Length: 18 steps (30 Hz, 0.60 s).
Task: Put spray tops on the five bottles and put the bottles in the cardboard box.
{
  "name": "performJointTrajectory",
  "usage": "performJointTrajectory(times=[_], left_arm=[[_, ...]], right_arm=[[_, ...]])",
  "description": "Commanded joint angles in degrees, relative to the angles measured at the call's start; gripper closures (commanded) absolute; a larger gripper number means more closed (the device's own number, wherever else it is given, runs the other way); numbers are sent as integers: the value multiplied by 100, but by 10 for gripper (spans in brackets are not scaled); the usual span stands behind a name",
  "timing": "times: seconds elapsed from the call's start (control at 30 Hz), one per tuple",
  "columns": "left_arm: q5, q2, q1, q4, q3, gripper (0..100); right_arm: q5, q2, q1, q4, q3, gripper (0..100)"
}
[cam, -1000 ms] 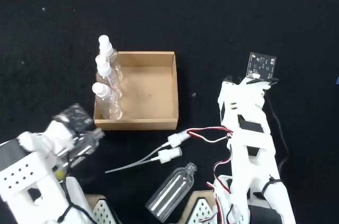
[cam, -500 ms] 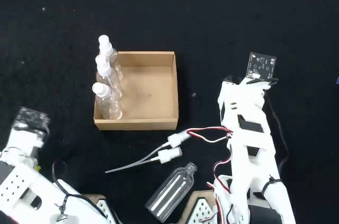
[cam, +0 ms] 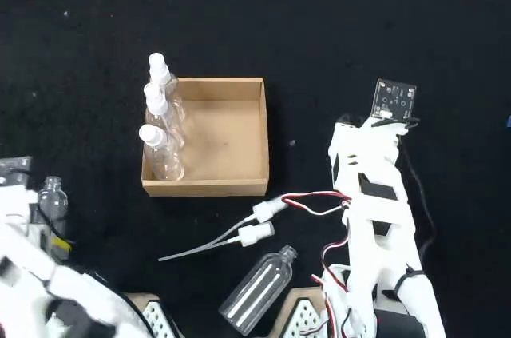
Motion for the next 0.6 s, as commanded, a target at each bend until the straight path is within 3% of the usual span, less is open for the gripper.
performJointTrajectory(times=[0.0, 0.27, 0.57], left_arm=[[0, 1354, -48, 404, -1323, 801], [-958, 2075, -40, 545, -1763, 743], [-1758, 2092, 75, 545, -1763, 744]], right_arm=[[-9, -268, -123, -123, -180, 939], [-9, -268, -123, -123, -180, 939], [-9, -268, -123, -123, -180, 939]])
